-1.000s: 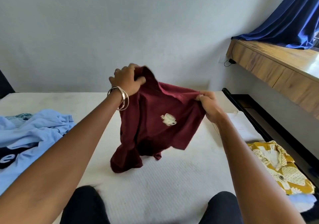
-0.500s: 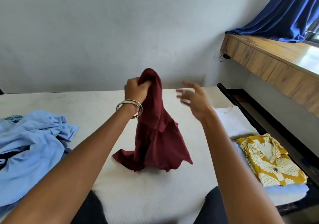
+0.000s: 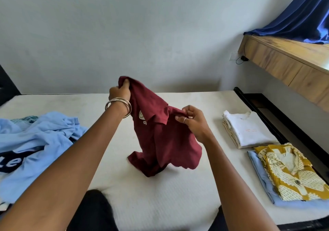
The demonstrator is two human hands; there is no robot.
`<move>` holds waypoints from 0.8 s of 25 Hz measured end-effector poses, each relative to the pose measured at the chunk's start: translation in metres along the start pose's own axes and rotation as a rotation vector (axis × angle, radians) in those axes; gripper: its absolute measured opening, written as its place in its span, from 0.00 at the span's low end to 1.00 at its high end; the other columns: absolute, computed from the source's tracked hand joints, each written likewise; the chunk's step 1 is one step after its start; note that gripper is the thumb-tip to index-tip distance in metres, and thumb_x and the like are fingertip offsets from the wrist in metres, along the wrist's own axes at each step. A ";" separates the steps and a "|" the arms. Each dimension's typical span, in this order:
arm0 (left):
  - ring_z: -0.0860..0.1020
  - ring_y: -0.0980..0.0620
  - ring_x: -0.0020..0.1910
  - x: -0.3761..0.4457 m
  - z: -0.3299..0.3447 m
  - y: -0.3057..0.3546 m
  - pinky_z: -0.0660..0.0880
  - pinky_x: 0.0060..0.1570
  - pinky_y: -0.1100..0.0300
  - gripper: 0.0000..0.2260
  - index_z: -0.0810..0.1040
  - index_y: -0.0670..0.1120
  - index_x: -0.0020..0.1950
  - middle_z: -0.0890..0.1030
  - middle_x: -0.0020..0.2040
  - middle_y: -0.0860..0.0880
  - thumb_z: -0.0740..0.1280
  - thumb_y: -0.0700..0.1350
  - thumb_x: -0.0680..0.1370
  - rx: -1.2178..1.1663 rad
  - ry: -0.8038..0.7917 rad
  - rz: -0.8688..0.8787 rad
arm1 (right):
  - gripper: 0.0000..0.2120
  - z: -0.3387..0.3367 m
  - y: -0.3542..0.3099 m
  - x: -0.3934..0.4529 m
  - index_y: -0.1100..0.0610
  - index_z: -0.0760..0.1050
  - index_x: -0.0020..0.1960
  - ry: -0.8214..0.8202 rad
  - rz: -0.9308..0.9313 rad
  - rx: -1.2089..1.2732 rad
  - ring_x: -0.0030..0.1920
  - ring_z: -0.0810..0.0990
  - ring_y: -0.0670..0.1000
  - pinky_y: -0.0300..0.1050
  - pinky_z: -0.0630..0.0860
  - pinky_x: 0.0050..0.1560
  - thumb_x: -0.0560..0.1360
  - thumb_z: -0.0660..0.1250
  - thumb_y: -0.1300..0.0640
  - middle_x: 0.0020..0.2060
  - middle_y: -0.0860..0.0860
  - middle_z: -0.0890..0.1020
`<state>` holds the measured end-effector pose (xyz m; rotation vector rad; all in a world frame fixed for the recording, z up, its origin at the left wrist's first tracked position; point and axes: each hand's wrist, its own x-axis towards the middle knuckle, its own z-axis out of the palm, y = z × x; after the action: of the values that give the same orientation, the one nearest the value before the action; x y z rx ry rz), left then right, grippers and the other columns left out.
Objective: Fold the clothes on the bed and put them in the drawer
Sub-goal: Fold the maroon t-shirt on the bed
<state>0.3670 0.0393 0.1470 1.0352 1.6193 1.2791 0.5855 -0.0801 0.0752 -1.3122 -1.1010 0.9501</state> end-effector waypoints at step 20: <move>0.78 0.49 0.48 -0.011 0.004 0.007 0.73 0.52 0.54 0.10 0.80 0.49 0.49 0.80 0.43 0.51 0.66 0.55 0.77 0.023 -0.259 0.416 | 0.12 0.017 -0.036 0.018 0.60 0.82 0.47 0.220 0.092 0.399 0.43 0.84 0.51 0.46 0.80 0.44 0.82 0.63 0.55 0.43 0.53 0.86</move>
<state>0.3750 0.0310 0.1547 1.5412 1.2638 1.3237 0.5709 -0.0611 0.1111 -1.1116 -0.6463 1.0056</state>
